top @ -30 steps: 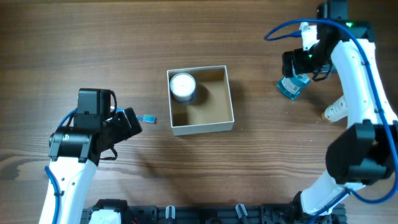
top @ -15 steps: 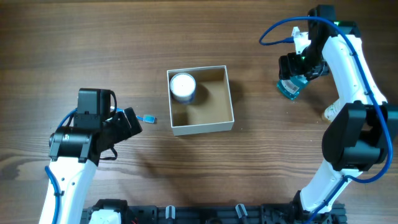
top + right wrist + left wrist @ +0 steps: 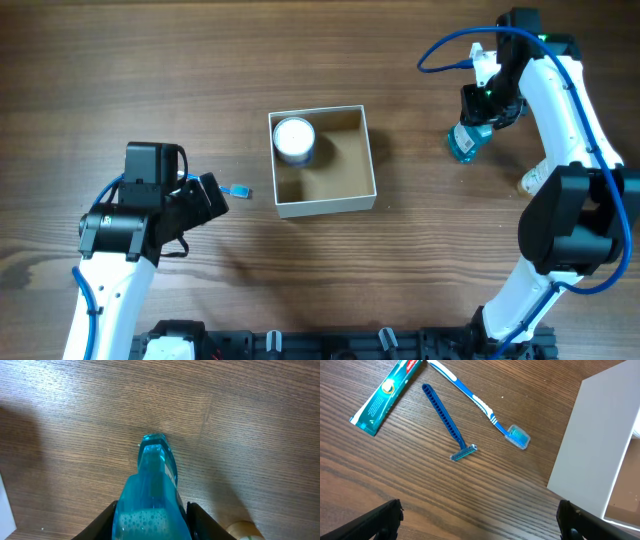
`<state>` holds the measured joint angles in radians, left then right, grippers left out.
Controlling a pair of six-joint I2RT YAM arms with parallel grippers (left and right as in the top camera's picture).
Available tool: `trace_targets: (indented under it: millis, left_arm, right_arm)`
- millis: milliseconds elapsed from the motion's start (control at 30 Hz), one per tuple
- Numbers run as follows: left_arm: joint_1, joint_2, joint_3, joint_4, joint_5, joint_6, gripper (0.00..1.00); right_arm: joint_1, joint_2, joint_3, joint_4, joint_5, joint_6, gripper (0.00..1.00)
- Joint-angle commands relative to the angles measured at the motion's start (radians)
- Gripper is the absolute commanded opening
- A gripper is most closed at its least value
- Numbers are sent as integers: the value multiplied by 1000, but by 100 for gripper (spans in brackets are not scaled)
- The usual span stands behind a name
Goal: Pack container
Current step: 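Grasp the mouthwash bottle and place it upright beside the tub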
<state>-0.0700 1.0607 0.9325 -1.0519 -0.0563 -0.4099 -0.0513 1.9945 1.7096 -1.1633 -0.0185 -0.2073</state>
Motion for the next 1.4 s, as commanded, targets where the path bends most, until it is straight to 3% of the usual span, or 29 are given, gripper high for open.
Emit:
trace_targets:
  millis: [0, 100, 167, 200, 467, 700, 867, 1367]
  left_arm:
    - [5, 1, 21, 0, -17, -17, 100]
    - [5, 1, 21, 0, -17, -17, 100]
    - [5, 1, 21, 0, -17, -17, 100]
    - [5, 1, 21, 0, -17, -17, 100]
    - [5, 1, 21, 0, -17, -17, 100]
    - [5, 1, 21, 0, -16, -17, 100]
    - [5, 1, 21, 0, -16, -17, 100]
    - [5, 1, 21, 0, -16, -17, 100]
  right_arm:
    - [-2, 9, -3, -4, -2, 2, 35]
    - [-2, 8, -3, -6, -2, 29, 23]
    - [-2, 3, -2, -20, -2, 51, 5]
    - [-2, -6, -2, -29, -2, 68, 4]
    - [86, -235, 63, -159, -2, 229, 4]
    - [463, -391, 204, -201, 72, 478, 4]
    - [576, -328, 205, -107, 74, 580, 4]
    - [615, 6, 205, 41, 69, 631, 4]
